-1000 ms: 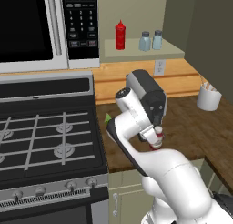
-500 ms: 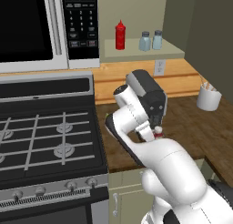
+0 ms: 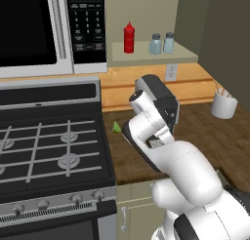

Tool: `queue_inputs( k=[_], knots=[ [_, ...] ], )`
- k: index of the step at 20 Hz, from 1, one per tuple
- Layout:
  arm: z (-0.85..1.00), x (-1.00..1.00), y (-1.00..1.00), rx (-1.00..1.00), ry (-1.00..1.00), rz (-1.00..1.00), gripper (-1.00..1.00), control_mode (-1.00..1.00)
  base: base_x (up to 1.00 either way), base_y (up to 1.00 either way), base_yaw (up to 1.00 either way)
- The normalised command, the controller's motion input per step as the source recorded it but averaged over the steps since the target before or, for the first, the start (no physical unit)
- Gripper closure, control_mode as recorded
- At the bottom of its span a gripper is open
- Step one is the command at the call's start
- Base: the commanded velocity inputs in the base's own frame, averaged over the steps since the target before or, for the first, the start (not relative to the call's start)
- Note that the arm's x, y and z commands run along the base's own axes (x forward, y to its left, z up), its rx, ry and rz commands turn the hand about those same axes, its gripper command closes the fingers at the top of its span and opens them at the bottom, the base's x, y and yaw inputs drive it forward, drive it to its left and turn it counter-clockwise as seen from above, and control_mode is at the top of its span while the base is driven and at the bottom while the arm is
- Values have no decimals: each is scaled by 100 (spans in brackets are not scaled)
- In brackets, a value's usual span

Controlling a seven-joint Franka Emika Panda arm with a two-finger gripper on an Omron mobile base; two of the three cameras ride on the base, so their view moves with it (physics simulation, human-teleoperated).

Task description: Put the shaker and condiment bottle from the counter next to their counterparts in the cabinet.

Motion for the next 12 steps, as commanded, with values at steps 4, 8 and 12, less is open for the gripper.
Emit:
queue_inputs(
  k=[4, 8, 12],
  knots=[
    [0, 21, -6, 0, 5, 10, -100, -100, 0, 0, 0],
    [0, 32, 0, 0, 15, 16, -100, -100, 0, 0, 0],
    [0, 14, 0, 0, 18, 19, -100, -100, 0, 0, 0]
  ],
)
